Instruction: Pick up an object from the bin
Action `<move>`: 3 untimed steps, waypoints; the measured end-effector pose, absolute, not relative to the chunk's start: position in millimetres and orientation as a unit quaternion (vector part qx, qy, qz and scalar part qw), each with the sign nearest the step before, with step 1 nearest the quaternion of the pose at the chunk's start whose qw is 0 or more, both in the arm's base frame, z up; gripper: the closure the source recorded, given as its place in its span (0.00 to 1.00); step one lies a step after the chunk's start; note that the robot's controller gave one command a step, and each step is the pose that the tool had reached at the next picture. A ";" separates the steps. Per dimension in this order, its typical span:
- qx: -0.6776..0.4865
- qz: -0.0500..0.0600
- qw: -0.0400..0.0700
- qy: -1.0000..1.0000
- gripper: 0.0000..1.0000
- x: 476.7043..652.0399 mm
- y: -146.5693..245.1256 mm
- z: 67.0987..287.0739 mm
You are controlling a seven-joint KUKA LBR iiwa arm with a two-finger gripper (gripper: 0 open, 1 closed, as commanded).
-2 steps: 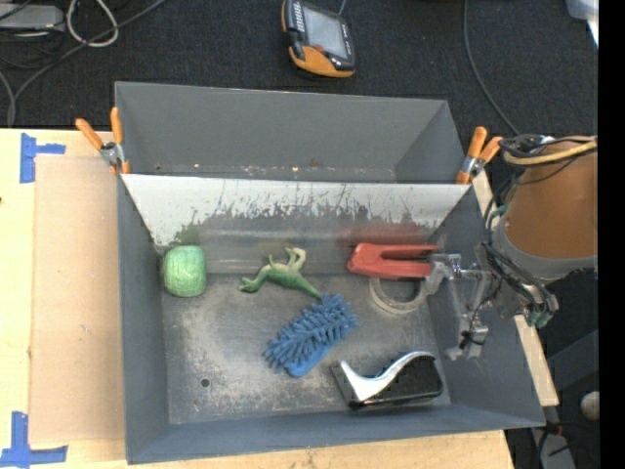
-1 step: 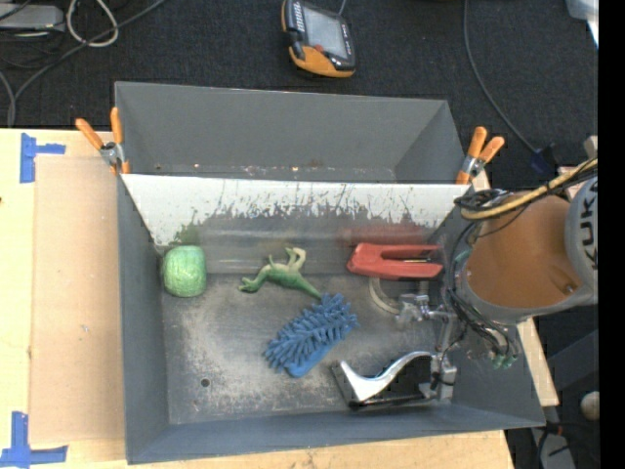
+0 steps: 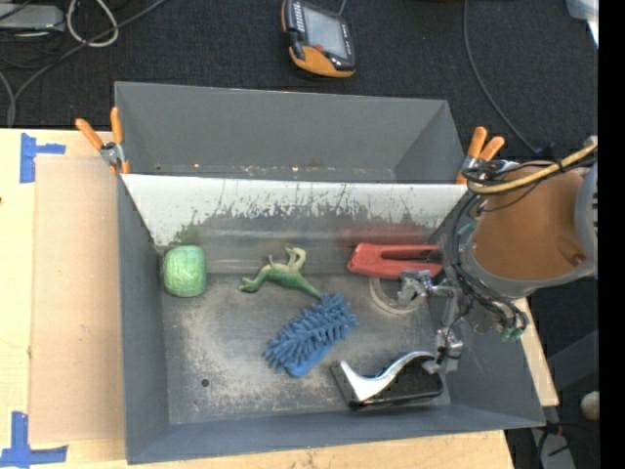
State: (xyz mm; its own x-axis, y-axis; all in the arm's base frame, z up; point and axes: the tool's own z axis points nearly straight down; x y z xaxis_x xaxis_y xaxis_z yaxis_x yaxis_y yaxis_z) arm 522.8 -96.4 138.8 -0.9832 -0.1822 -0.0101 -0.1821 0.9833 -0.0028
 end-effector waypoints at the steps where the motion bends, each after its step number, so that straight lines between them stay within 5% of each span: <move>1: -0.169 0.001 -0.008 0.986 0.00 513.1 -89.5 72.6; 3: -0.145 -0.004 -0.002 0.989 0.00 524.9 -70.1 73.9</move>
Offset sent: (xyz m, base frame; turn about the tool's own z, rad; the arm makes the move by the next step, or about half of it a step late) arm 0.0032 0.0251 -0.0688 -0.1110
